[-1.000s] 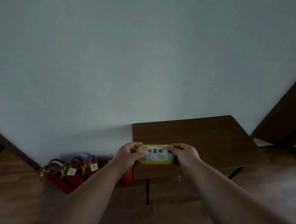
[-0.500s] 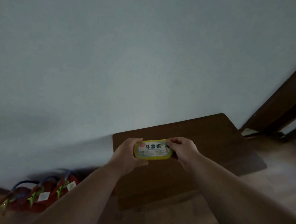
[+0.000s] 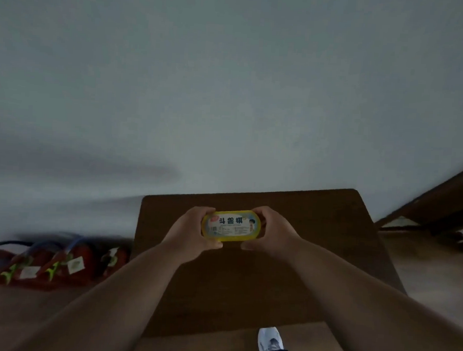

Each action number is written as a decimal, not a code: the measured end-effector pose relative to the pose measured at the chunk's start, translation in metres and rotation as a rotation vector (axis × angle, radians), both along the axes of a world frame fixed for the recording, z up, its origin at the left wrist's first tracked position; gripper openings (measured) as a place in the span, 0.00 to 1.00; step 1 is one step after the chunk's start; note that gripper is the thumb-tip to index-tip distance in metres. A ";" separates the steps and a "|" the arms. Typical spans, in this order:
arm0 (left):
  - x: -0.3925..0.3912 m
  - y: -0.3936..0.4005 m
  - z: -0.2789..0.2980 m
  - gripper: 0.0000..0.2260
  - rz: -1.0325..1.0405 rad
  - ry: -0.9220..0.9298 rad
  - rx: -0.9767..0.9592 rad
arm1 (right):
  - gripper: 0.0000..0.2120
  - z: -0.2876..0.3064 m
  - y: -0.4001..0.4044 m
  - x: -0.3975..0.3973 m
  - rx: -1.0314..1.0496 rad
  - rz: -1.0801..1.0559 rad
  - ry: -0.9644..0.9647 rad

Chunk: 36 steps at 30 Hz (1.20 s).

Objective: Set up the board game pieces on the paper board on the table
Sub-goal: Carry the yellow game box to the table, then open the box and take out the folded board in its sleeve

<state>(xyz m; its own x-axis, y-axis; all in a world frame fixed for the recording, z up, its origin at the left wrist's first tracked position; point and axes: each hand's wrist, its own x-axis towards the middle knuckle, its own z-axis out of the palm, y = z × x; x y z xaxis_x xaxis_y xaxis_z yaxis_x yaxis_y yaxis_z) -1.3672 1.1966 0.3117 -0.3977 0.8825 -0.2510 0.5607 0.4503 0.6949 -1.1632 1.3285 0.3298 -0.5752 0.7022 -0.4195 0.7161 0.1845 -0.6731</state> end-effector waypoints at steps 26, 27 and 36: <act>0.036 0.083 -0.176 0.42 -0.072 0.347 0.190 | 0.40 -0.192 0.109 0.049 0.528 0.244 0.039; 0.036 0.080 -0.179 0.43 -0.083 0.362 0.202 | 0.40 -0.194 0.108 0.050 0.538 0.242 0.048; 0.041 0.078 -0.188 0.46 -0.084 0.378 0.307 | 0.39 -0.199 0.102 0.053 0.569 0.236 0.064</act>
<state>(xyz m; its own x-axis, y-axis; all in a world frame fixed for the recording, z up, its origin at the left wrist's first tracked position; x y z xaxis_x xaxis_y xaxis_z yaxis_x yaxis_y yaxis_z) -1.3264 1.2744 0.1237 -0.3352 0.9259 0.1740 0.8248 0.1991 0.5292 -1.1099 1.4300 0.1310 -0.7543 0.6561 0.0233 0.5735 0.6758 -0.4631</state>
